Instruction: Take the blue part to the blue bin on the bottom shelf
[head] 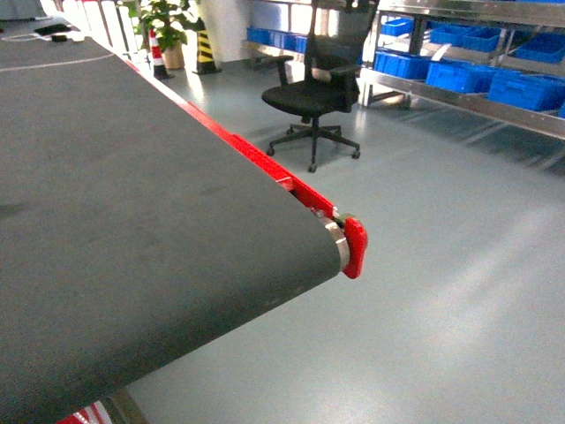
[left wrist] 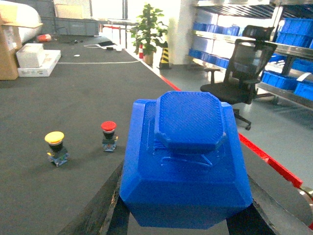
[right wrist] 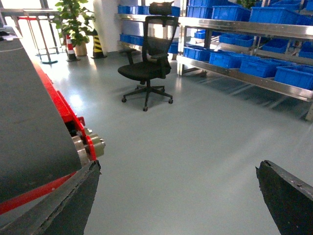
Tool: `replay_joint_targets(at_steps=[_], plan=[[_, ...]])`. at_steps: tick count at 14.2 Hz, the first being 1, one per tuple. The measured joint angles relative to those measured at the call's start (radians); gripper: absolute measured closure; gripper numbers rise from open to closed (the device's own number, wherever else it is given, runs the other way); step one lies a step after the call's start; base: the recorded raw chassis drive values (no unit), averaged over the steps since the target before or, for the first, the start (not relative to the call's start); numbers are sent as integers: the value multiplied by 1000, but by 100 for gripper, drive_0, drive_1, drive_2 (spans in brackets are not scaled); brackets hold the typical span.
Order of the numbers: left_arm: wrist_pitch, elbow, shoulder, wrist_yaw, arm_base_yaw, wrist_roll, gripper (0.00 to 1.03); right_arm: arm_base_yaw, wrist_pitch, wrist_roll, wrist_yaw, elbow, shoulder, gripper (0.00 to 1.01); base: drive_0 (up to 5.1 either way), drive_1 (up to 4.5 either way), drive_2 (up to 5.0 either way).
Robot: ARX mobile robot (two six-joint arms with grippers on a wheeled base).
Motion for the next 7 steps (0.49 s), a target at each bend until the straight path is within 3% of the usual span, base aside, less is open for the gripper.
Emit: replay_joint_targets(at_steps=[7], plan=[[0,0,0,0,0,0,60,0,0,0,0,0,0,3,-161,-161,-161]])
